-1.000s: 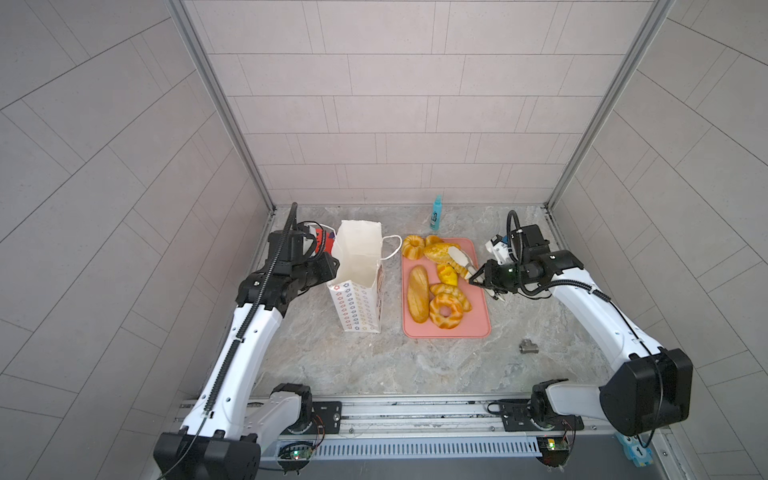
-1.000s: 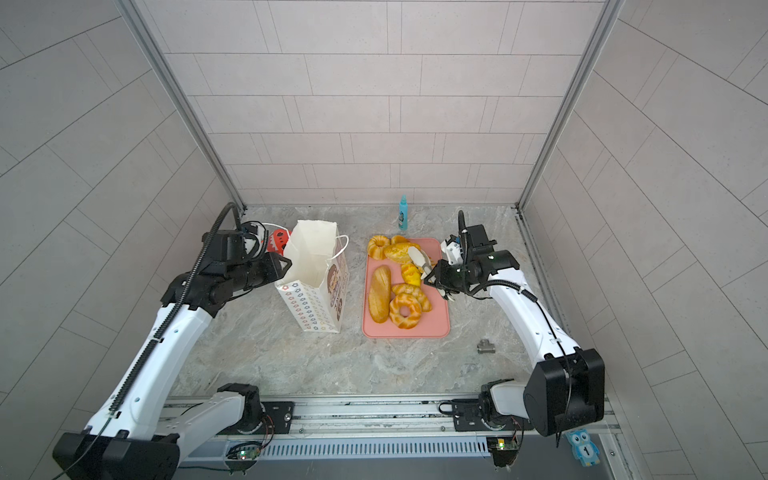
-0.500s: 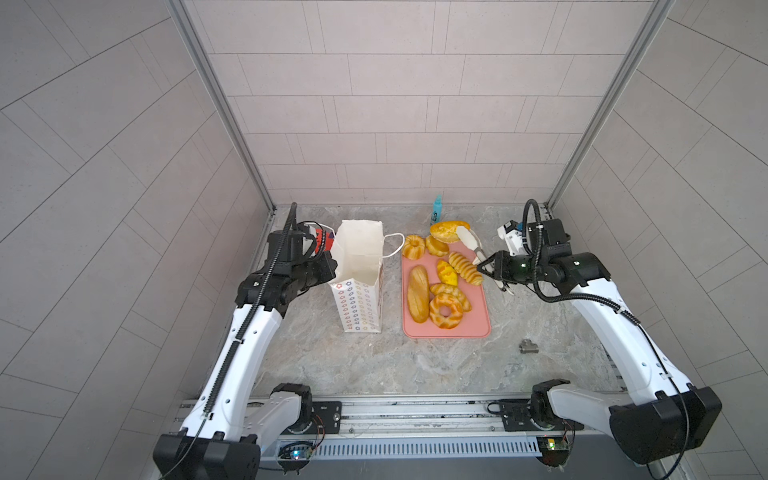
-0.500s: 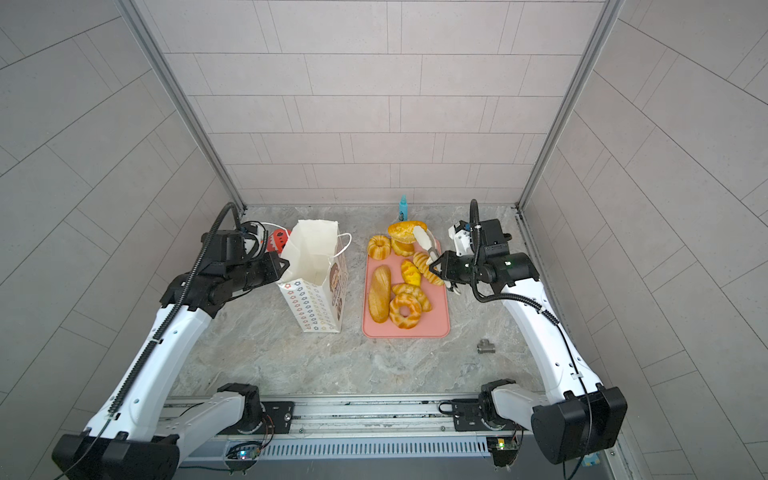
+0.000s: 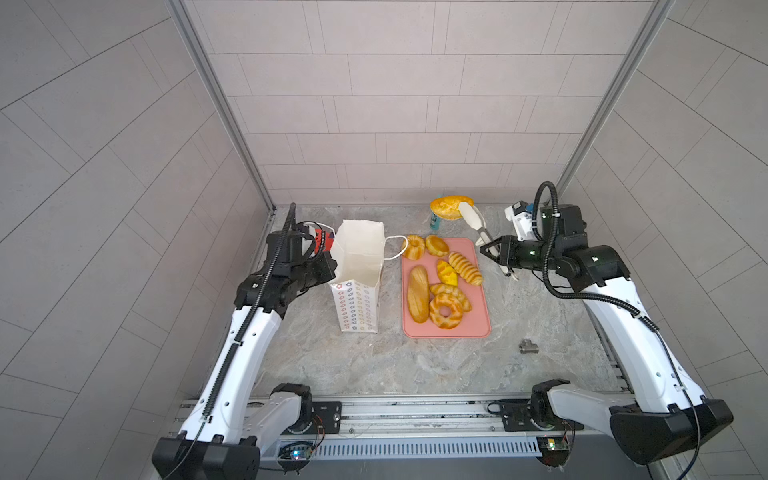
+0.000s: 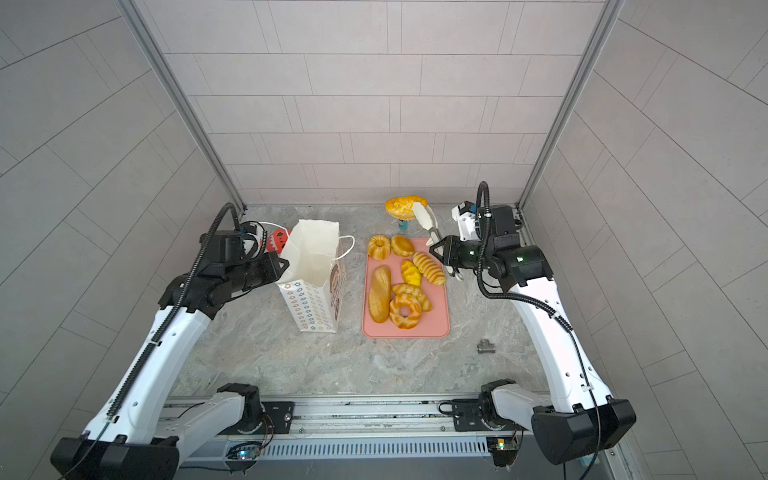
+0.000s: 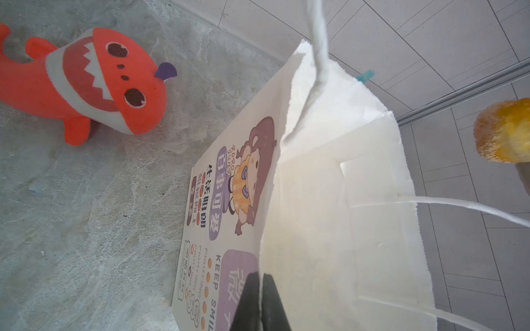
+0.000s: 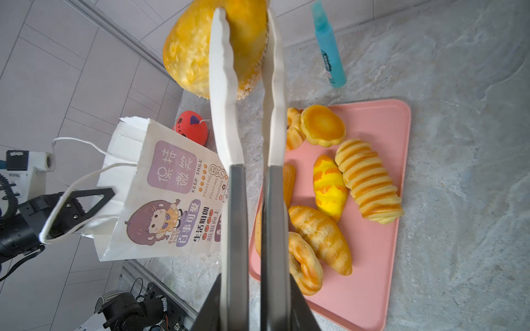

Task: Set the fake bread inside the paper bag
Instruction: 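Lift the bun in the tongs and carry it toward the paper bag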

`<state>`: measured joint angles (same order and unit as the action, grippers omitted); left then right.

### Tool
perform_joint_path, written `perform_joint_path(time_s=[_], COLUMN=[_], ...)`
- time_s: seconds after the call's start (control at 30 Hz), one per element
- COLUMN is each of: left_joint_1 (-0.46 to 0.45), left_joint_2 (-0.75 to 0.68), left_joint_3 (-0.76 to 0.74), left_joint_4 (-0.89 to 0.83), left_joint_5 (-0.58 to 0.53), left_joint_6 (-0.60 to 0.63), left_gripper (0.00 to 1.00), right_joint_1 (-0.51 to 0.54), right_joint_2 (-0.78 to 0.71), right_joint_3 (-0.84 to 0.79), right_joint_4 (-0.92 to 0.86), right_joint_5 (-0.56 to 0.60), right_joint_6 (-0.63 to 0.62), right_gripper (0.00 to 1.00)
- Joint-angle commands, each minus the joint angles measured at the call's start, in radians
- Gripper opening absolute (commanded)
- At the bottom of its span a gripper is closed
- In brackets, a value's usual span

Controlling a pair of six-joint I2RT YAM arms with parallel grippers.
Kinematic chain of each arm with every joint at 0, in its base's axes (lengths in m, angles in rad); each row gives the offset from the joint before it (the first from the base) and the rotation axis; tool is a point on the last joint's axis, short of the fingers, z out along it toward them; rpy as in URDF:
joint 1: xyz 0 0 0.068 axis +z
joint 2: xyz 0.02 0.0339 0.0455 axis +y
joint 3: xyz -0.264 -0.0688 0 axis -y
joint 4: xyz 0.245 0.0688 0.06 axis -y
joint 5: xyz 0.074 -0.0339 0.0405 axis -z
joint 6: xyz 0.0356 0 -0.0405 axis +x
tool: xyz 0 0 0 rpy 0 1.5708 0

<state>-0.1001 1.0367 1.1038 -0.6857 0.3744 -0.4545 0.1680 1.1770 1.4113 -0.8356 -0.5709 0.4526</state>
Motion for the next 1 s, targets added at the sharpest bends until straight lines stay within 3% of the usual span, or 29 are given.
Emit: perform_joint_path(time_s=[0.0,0.53,0.97], left_joint_1=[0.004,0.005,0.005], left_joint_2=[-0.018,-0.017,-0.017], left_joint_3=[-0.009,-0.011,-0.012], left_joint_4=[0.008,0.011,0.015], left_joint_5=[0.008,0.012,0.013], left_joint_6=[0.002,-0.001,-0.007], left_gripper=[0.00,0.00,0.00], right_joint_1=[0.015,0.106,0.363], right_joint_2=[-0.036,-0.032,0.082], right_joint_3=[0.050,0.141,0.311], right_joint_4=[0.044,0.134,0.007], right_joint_5=[-0.004,0.004,0.192], right_joint_6=[-0.002,0.031,-0.107], right_gripper=[0.23,0.24,0.25])
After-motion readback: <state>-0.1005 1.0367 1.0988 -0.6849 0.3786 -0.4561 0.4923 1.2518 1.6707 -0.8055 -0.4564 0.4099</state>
